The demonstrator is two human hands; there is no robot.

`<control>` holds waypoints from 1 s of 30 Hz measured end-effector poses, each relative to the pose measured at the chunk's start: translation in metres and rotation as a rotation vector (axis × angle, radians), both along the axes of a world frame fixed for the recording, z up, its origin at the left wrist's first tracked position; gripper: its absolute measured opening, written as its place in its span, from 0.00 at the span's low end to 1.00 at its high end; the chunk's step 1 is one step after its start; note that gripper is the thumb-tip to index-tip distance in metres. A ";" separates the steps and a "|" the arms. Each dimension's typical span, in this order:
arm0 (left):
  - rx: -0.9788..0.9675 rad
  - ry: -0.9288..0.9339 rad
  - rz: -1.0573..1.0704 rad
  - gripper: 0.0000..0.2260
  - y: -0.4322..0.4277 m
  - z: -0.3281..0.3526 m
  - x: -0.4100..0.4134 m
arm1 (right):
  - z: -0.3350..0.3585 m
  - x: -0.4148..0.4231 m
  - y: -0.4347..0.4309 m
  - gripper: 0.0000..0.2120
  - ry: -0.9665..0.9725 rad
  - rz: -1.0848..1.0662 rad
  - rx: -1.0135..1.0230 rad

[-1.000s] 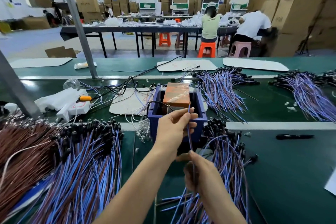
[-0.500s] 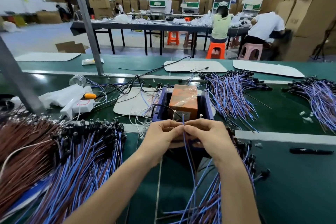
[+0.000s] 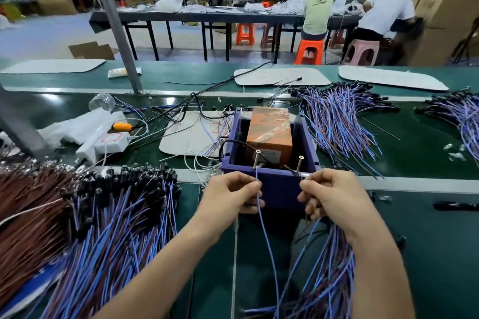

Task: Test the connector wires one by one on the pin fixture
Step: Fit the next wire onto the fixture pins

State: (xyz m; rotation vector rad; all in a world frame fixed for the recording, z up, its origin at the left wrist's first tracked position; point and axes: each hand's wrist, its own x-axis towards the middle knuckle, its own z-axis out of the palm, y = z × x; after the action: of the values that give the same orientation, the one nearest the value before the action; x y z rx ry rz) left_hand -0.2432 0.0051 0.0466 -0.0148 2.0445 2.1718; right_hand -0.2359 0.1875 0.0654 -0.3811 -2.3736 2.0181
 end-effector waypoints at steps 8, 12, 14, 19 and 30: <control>-0.033 0.030 0.016 0.05 -0.003 -0.003 -0.004 | -0.008 -0.004 0.000 0.09 0.059 -0.054 0.118; -0.033 0.031 0.013 0.05 -0.003 -0.002 -0.004 | -0.010 -0.005 0.005 0.08 0.074 -0.043 0.171; -0.047 0.027 0.003 0.05 -0.005 0.000 -0.003 | -0.011 -0.005 0.005 0.09 0.074 -0.034 0.188; -0.061 0.027 -0.010 0.05 -0.007 0.004 -0.003 | -0.009 -0.004 0.005 0.09 0.060 -0.022 0.183; -0.118 0.064 -0.003 0.05 -0.006 0.009 0.002 | -0.001 0.000 -0.002 0.06 0.098 0.001 0.214</control>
State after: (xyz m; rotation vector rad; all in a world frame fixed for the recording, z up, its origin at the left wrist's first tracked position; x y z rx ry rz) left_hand -0.2415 -0.0012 0.0561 0.0449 2.2040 2.0722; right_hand -0.2361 0.1852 0.0648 -0.2701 -2.4943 1.7163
